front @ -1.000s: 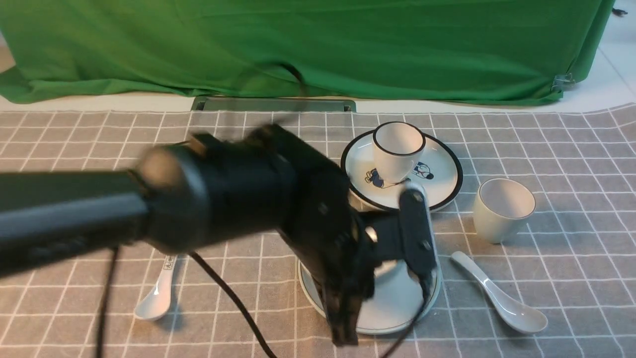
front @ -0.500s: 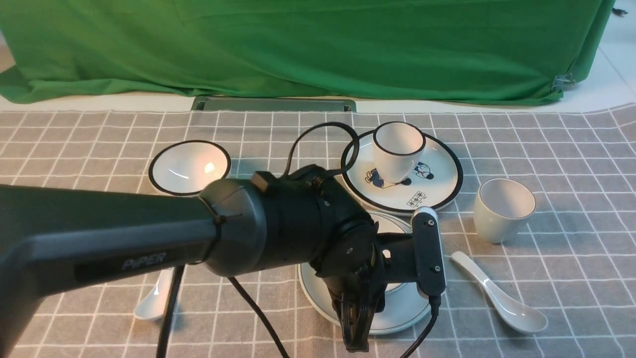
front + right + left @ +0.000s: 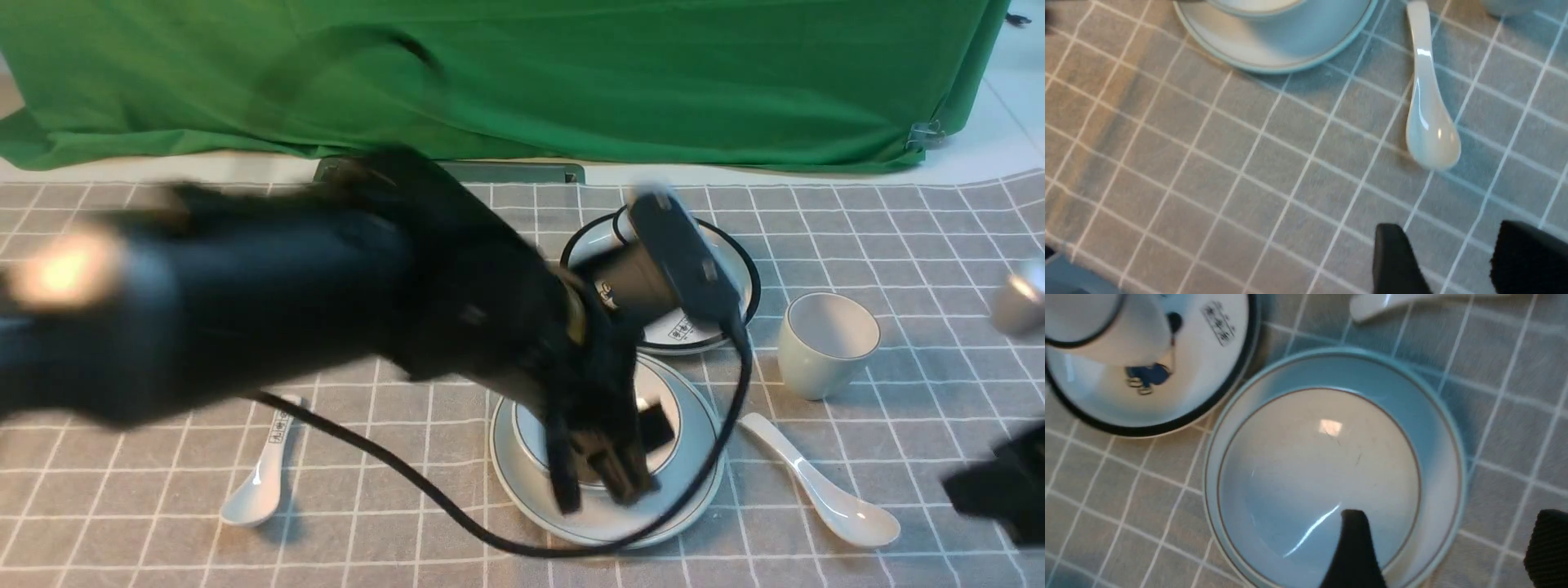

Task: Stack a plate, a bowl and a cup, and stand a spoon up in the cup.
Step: Use the left arm to put the blue rice bowl into the blue large plate in the middle, then use the right arm to grab a blue teacup

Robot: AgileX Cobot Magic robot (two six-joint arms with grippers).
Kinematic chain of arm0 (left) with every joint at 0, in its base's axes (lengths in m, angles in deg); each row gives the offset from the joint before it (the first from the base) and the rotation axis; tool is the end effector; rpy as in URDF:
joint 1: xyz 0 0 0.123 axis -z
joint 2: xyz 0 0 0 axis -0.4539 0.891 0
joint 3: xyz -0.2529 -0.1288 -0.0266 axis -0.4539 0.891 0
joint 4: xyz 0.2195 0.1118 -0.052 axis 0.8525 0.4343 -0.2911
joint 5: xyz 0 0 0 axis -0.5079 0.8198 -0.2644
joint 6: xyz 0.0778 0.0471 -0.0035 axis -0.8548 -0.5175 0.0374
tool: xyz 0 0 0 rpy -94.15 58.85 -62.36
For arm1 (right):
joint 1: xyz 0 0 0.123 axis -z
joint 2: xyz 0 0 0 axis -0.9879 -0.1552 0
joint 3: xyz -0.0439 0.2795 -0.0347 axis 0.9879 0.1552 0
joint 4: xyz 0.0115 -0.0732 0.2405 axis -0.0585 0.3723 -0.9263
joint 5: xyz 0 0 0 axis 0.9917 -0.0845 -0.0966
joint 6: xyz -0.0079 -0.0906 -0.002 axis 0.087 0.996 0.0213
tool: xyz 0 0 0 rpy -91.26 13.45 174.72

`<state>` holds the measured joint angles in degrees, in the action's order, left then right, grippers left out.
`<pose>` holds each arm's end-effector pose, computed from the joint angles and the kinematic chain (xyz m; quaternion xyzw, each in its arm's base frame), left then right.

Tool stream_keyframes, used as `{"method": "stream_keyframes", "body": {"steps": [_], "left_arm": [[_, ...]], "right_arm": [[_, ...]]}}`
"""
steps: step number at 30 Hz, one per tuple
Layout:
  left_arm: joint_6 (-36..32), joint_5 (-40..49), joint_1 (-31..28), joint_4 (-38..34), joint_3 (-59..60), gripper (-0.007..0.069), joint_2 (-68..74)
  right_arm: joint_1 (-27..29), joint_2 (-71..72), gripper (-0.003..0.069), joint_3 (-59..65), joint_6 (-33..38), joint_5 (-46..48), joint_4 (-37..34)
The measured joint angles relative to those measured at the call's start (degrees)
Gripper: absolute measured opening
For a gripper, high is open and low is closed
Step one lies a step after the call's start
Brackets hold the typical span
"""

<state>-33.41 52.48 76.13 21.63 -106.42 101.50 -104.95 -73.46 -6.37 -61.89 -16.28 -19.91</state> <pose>0.2265 -0.2535 0.3071 0.5371 0.7670 -0.0549 0.3468 0.1726 0.0835 0.3376 -0.2558 0.9115 0.0827 0.3114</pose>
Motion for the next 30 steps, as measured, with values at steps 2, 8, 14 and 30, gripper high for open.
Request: {"method": "stream_keyframes", "body": {"steps": [2, 8, 14, 30], "left_arm": [[4.52, 0.50, 0.00, -0.95, 1.85, 0.0325, -7.62], [7.04, -2.19, 0.00, -5.59, 12.55, 0.0031, -26.06], [7.93, -7.70, 0.00, -7.14, 26.16, 0.0008, -43.68], [10.65, -9.39, 0.00, -7.33, 35.76, 0.0009, -61.22]], "right_arm": [[0.00, -8.16, 0.0367, -4.97, 0.89, -0.31, 0.37], [0.07, -26.94, 0.0367, -16.15, 3.26, -0.61, 0.77], [2.62, -39.74, 0.0367, -26.96, 3.86, 0.25, 0.71], [6.88, -55.96, 0.0288, -33.40, 5.62, 0.93, 0.79]]}}
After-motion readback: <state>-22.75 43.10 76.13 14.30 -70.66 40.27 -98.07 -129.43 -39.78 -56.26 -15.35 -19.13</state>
